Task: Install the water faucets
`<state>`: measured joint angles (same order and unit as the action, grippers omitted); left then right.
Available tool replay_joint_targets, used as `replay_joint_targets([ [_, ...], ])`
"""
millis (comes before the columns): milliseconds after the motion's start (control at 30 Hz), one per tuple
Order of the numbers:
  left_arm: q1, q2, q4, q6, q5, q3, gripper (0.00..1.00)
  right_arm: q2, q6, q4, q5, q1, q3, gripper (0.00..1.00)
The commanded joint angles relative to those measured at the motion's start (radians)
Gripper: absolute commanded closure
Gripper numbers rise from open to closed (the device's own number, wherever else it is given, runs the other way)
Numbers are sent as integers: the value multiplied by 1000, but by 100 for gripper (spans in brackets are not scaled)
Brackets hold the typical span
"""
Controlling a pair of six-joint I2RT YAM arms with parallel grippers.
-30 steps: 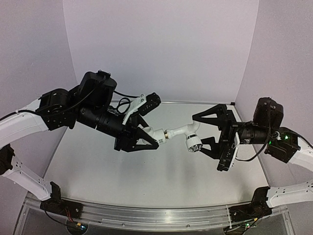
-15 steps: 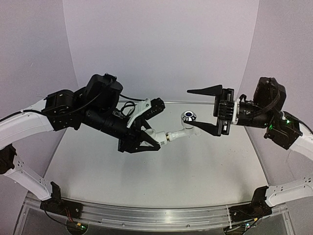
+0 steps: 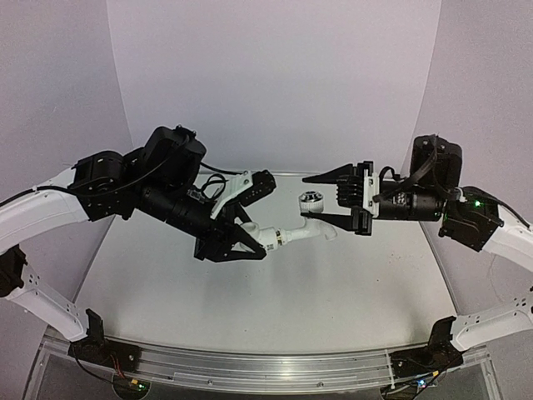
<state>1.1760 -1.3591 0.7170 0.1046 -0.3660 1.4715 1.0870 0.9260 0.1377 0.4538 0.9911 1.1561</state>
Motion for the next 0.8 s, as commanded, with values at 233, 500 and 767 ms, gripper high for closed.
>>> replay_joint_targets([
  [233,5,34,-21,24,-164,75,100,36,-2,65,-58,-4,54,57],
  [500,5,8,30,31,-164,103,100,41,-32,88,-26,-4,109,32],
  [767,5,5,54,38,-152,118,100,47,-24,110,-80,-7,129,34],
])
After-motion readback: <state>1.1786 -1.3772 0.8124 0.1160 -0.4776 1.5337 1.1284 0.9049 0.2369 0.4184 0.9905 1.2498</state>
